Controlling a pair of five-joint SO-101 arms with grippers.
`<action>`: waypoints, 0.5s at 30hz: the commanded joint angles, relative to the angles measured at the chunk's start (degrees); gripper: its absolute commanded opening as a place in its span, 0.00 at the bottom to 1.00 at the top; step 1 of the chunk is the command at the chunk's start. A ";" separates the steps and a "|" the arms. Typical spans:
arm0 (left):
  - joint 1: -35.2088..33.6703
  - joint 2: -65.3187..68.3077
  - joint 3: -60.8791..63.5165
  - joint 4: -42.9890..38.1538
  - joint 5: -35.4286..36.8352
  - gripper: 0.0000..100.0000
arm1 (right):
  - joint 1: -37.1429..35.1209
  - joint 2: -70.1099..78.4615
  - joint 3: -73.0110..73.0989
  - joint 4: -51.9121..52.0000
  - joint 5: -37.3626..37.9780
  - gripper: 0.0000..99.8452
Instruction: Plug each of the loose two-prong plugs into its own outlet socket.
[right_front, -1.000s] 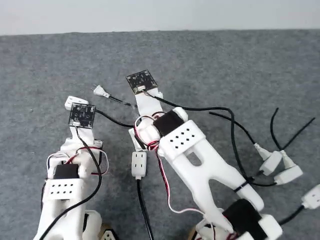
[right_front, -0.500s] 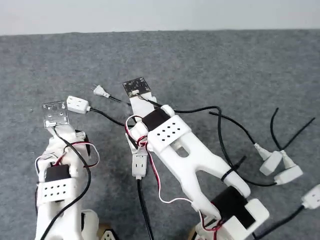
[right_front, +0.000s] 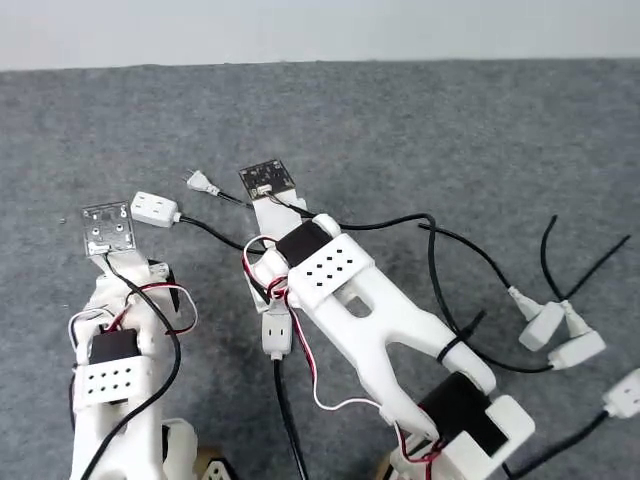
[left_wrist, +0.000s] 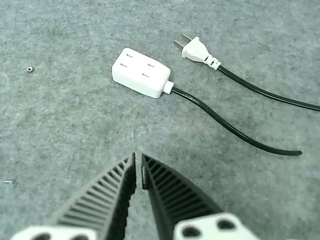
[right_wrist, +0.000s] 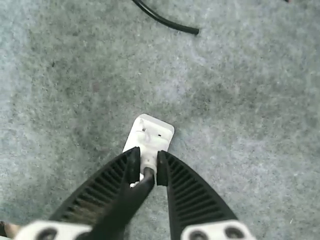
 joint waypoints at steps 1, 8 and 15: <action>-0.18 -1.05 -1.27 -1.58 0.09 0.01 | -0.40 -0.22 -0.79 -1.71 -0.53 0.01; -0.26 -1.05 -1.27 -1.58 0.09 0.01 | -0.48 1.71 0.09 -2.15 -0.26 0.01; -0.26 -1.05 -1.27 -1.58 0.09 0.01 | -0.66 7.60 -1.58 -2.24 1.32 0.01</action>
